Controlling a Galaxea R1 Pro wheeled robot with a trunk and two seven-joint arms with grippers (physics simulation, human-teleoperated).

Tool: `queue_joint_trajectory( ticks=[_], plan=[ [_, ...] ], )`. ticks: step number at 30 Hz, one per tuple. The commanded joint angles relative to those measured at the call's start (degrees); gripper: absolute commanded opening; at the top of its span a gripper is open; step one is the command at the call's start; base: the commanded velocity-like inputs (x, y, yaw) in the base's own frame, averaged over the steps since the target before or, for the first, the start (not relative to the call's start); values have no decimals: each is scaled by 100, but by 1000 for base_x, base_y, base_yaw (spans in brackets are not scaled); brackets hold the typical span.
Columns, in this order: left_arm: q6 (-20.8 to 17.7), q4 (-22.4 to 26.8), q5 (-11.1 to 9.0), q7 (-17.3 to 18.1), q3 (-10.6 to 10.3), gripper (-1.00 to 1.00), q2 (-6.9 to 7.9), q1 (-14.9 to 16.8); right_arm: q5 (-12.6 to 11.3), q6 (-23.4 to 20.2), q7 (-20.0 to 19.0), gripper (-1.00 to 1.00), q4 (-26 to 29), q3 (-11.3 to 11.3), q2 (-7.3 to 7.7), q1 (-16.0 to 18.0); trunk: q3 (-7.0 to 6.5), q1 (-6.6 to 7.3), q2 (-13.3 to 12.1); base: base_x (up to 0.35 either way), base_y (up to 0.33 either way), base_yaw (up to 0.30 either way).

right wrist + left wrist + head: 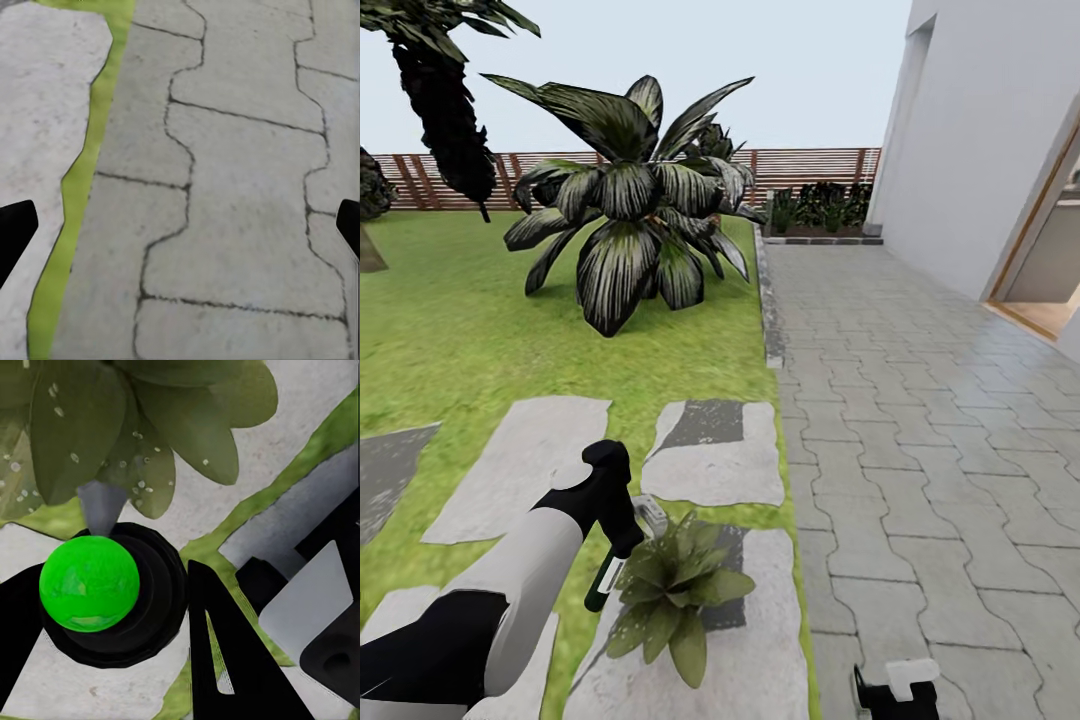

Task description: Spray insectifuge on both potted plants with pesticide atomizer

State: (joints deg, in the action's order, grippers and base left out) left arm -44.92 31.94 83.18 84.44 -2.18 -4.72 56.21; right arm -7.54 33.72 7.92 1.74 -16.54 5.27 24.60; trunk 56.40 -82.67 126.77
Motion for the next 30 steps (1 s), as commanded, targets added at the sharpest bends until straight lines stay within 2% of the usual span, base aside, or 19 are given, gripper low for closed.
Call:
queue_joint_trajectory(
  ticks=[1,6,9,12,30],
  plan=[
    [-56,5,49,55,-3,-100,-2,4,-55,12,10,100,2,-52,1,1,5,0,2,34,-128,75],
    [-33,-6,68,67,-13,-100,39,-57,-55,12,10,100,2,-52,1,1,5,0,2,7,-26,15],
    [10,3,369,181,-6,-100,208,-161,-55,12,8,100,2,-52,1,1,5,0,2,0,-1,6],
    [25,5,445,421,-16,-100,246,-198,-55,12,7,100,2,-52,1,1,5,0,2,0,0,137],
    [-6,3,453,487,15,-100,165,-276,-55,12,7,100,2,-52,1,1,5,0,2,0,-3,260]
  ],
)
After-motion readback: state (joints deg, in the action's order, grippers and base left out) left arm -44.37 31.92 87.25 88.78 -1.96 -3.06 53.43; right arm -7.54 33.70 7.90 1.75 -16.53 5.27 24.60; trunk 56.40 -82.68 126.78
